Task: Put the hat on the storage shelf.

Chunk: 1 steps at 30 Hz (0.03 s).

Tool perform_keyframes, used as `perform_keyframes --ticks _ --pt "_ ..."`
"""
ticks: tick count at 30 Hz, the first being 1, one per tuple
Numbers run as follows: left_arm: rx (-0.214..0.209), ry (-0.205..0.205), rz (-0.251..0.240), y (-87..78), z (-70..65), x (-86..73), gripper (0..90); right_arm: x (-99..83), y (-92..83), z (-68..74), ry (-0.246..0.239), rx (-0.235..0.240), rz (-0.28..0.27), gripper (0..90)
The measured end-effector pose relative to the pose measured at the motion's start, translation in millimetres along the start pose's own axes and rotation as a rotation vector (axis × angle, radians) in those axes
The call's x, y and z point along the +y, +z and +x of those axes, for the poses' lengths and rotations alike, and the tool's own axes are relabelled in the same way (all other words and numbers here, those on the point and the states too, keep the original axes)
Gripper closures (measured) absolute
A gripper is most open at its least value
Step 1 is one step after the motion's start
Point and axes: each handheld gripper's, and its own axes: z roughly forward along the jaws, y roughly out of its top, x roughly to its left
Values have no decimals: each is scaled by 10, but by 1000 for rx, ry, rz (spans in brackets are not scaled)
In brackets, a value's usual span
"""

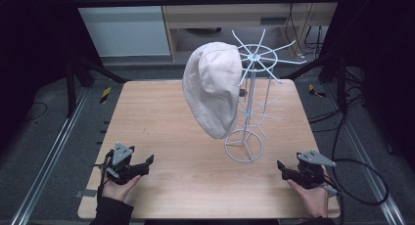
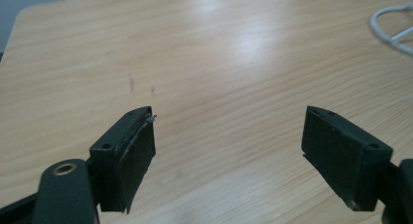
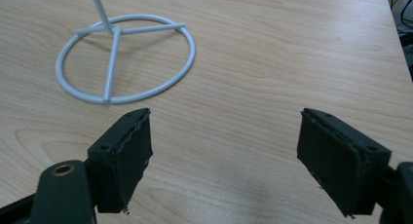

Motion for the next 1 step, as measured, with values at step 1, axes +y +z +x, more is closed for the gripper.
perform_keyframes --ticks 1 --pt "11 6 10 3 26 -26 190 -2 7 -1 -6 0 3 202"
